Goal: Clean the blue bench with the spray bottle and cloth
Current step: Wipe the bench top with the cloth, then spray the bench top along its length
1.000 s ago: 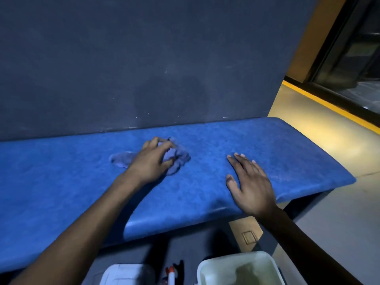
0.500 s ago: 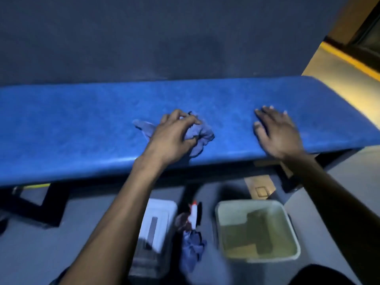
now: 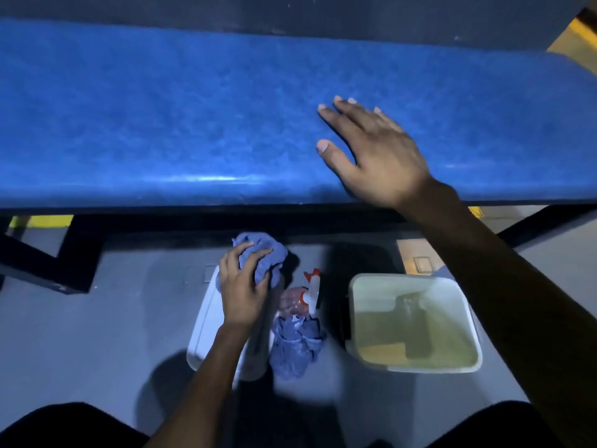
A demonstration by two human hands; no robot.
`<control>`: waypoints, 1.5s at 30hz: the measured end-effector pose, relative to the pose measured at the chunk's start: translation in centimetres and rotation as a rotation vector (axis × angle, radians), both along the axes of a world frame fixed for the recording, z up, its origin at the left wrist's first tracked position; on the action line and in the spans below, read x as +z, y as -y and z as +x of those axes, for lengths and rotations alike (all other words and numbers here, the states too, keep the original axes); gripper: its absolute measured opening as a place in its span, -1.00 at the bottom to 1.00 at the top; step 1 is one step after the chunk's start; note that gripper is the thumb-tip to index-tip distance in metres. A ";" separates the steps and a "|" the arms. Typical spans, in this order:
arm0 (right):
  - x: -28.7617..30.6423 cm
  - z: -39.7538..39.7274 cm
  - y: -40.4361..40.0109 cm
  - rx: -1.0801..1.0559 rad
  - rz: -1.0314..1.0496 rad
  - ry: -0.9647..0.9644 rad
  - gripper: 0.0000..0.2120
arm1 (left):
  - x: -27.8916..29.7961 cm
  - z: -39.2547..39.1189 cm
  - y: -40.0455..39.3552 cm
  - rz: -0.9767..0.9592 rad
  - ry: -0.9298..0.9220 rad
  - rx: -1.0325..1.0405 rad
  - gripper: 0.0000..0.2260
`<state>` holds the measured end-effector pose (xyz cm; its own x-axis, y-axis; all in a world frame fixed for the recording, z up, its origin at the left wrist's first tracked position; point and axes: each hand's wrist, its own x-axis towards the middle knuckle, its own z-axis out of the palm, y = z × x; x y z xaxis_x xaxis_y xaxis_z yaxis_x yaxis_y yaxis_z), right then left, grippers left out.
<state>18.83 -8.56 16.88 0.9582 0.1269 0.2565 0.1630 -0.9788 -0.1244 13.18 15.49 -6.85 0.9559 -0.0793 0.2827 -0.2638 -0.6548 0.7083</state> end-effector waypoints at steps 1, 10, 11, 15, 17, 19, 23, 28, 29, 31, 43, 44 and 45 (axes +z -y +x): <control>-0.1 0.0 0.1 0.001 -0.003 -0.004 -0.38 | -1.8 0.3 -0.2 0.023 -0.072 0.001 -0.67; -0.8 -0.1 -0.1 -0.020 0.011 0.032 -0.43 | -7.9 1.2 1.4 0.139 -0.571 -0.510 0.00; -0.8 -0.1 0.0 -0.021 0.014 0.035 -0.44 | -7.6 0.8 2.3 0.077 -0.579 -0.596 0.07; -0.8 -0.1 0.0 -0.015 0.015 0.026 -0.44 | -8.0 0.1 6.0 0.030 -0.441 -0.584 -0.04; -0.8 -0.1 0.1 -0.013 0.012 0.027 -0.43 | -8.4 0.0 7.0 -0.002 -0.466 -0.523 -0.27; -0.9 -0.1 0.2 -0.017 0.012 0.031 -0.44 | -7.6 -0.6 7.4 -0.025 -0.502 -0.455 -0.46; -0.9 0.0 0.2 -0.018 0.007 0.023 -0.43 | -5.4 -2.5 7.3 -0.151 -0.462 -0.367 -0.44; -1.0 0.1 0.2 -0.019 -0.001 0.043 -0.40 | 4.1 -4.0 5.8 -0.102 -0.310 -0.474 -0.71; -1.0 0.1 0.2 -0.017 -0.005 0.047 -0.40 | 6.6 -4.2 5.2 -0.107 -0.263 -0.508 -0.75; -0.8 -0.1 0.2 -0.010 -0.005 0.035 -0.40 | 12.4 -4.5 3.6 -0.116 -0.208 -0.520 -0.79; 1.0 0.0 -0.7 -0.018 0.004 -0.075 -0.30 | 34.2 5.2 -5.1 -0.152 -0.472 -0.164 -0.69; 0.9 -0.1 -0.8 -0.026 0.005 -0.072 -0.30 | 34.3 6.0 -4.4 -0.154 -0.498 -0.175 -0.68; 0.9 -0.2 -0.9 -0.032 0.005 -0.067 -0.30 | 34.2 6.8 -3.6 -0.160 -0.517 -0.188 -0.67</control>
<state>18.67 -7.69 17.74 0.9768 0.0950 0.1920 0.1228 -0.9827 -0.1386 19.98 19.11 27.33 0.9466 -0.2565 -0.1955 0.0417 -0.5037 0.8629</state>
